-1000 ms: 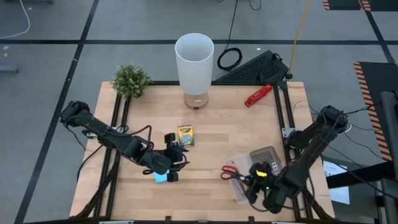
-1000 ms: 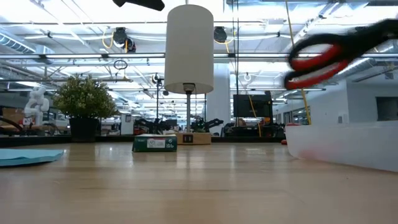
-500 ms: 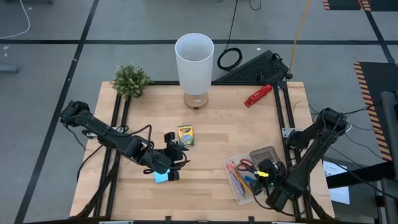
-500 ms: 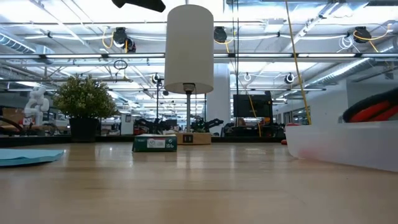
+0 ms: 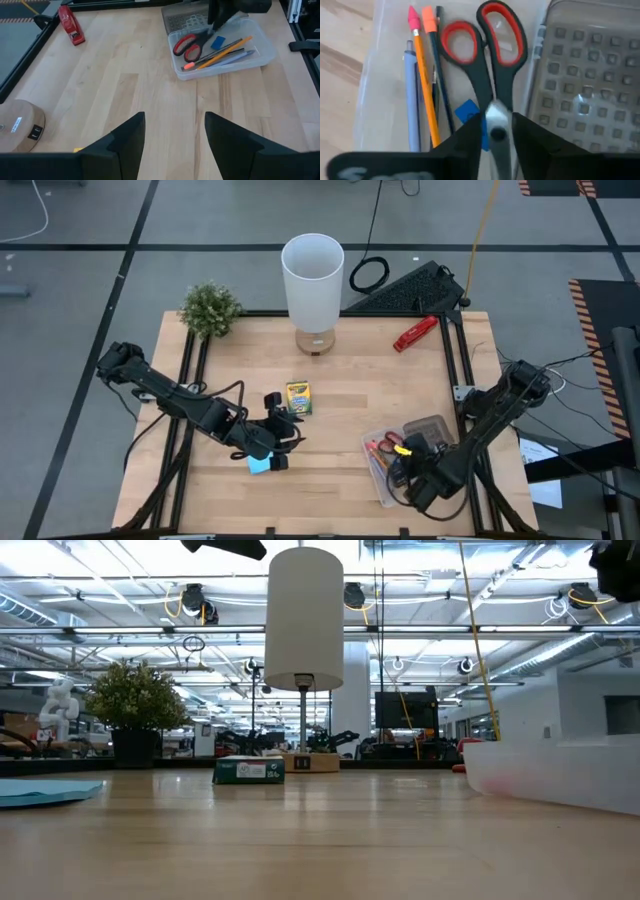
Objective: Pack school essentials
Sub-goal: Put the red scissors into the supplies box, then put the crayon box into the supplies box
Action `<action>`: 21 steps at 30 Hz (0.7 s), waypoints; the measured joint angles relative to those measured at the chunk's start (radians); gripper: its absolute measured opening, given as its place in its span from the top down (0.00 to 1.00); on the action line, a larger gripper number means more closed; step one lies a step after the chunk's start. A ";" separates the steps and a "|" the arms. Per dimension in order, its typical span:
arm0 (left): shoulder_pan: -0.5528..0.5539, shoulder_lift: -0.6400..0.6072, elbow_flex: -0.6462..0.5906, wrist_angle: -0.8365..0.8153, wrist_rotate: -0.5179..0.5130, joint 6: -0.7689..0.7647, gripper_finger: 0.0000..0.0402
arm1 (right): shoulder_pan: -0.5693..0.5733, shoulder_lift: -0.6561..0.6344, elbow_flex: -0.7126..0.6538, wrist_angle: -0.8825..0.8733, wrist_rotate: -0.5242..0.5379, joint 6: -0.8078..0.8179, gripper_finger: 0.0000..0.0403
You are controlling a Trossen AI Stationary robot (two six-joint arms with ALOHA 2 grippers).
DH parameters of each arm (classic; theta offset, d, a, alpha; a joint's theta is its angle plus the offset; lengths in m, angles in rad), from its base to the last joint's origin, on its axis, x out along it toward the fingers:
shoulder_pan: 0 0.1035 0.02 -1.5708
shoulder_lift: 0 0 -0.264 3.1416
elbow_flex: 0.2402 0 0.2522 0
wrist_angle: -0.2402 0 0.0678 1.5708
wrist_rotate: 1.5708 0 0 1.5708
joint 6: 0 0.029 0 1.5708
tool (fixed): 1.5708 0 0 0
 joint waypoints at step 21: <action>0.000 0.000 -0.012 -0.011 0.000 0.000 0.48 | -0.026 -0.033 0.000 0.184 0.284 -0.424 0.56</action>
